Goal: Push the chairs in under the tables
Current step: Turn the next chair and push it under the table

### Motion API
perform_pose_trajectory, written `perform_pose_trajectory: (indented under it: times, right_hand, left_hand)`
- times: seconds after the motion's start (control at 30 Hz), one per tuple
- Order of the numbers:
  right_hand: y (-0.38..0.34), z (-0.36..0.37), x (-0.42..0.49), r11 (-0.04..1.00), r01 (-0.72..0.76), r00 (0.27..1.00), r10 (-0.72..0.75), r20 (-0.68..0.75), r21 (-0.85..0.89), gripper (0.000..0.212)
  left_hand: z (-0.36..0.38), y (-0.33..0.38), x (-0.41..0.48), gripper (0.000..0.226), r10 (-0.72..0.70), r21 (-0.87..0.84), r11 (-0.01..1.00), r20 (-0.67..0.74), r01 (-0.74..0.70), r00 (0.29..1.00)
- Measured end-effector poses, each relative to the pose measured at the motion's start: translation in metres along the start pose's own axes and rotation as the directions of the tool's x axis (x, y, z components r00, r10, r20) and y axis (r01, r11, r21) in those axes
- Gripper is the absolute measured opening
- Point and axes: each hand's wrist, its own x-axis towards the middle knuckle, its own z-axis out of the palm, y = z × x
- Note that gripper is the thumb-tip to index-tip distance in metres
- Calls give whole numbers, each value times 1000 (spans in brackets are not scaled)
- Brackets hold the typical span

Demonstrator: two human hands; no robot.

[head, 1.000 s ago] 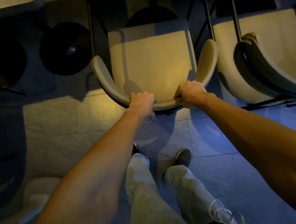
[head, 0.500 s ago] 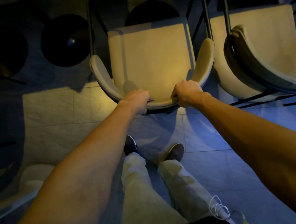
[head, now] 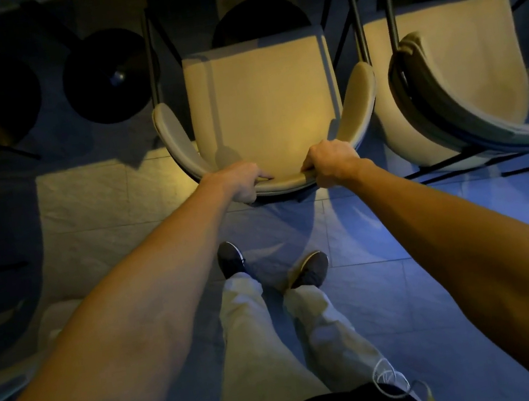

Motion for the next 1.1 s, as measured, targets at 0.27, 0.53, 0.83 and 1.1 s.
perform_pose_trajectory:
  times: [0.27,0.53,0.83,1.1]
  right_hand:
    - [-3,2,1,998,-42,999,44,-31,48,40]
    - [-10,21,-2,993,-107,984,112,-142,40,25]
    - [-7,26,-2,996,-82,984,77,-162,-27,30]
    - [-4,13,-17,1000,26,998,-27,-59,-10,34]
  left_hand:
    - [9,-5,-9,64,40,39,999,-117,-36,992]
    - [13,-25,-24,52,-17,290,954,-213,80,977]
    - [15,-25,-23,54,-10,242,969,-185,56,983]
    - [-2,10,-17,71,-81,161,983,-35,86,996]
